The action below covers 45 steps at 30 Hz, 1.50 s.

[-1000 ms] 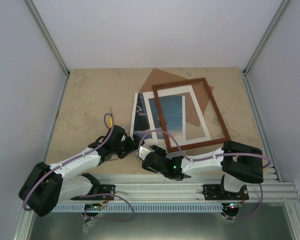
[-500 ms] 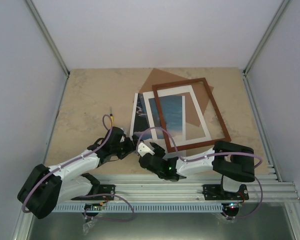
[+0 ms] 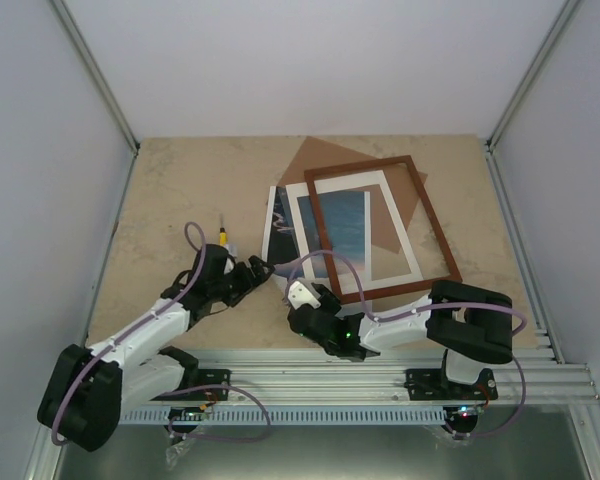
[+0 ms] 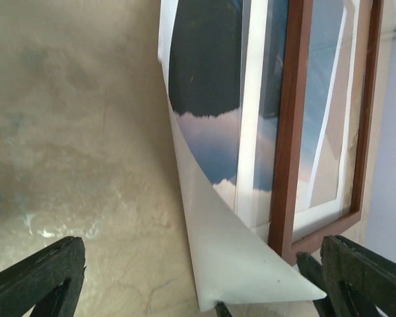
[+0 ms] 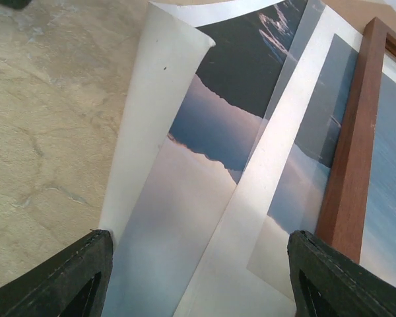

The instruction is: Take the photo out of the frame

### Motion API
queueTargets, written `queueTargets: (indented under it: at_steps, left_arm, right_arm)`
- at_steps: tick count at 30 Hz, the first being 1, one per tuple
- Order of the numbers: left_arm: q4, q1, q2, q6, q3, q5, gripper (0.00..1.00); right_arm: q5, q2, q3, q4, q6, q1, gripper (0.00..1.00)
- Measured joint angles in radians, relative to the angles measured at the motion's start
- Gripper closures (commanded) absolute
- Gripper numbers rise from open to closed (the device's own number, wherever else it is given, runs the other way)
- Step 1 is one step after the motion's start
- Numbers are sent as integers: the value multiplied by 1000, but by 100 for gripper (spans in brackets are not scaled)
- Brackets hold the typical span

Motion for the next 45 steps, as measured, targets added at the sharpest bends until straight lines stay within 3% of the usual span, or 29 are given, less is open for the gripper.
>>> queueTargets:
  at_steps: [5, 10, 18, 27, 30, 33, 39, 45]
  left_arm:
    - [-11, 60, 13, 47, 38, 16, 1]
    - [23, 71, 127, 77, 75, 51, 1]
    - [115, 81, 322, 87, 112, 79, 12]
    - [280, 90, 484, 58, 150, 131, 42]
    - [315, 93, 523, 50, 160, 144, 47]
    - [323, 100, 544, 50, 173, 146, 52]
    - [323, 105, 576, 68, 205, 140, 74]
    - [325, 105, 591, 82, 216, 140, 90]
  right_arm:
    - [0, -6, -1, 0, 5, -2, 27]
    - [0, -15, -2, 0, 5, -2, 27]
    - [0, -33, -8, 0, 5, -2, 27]
    - [0, -44, -18, 0, 5, -3, 27]
    - [-1, -66, -29, 0, 5, -3, 27]
    - [-5, -97, -41, 1, 5, -3, 26]
    - [-26, -167, -51, -8, 1, -8, 25]
    - [-31, -251, -58, -23, -2, -8, 20]
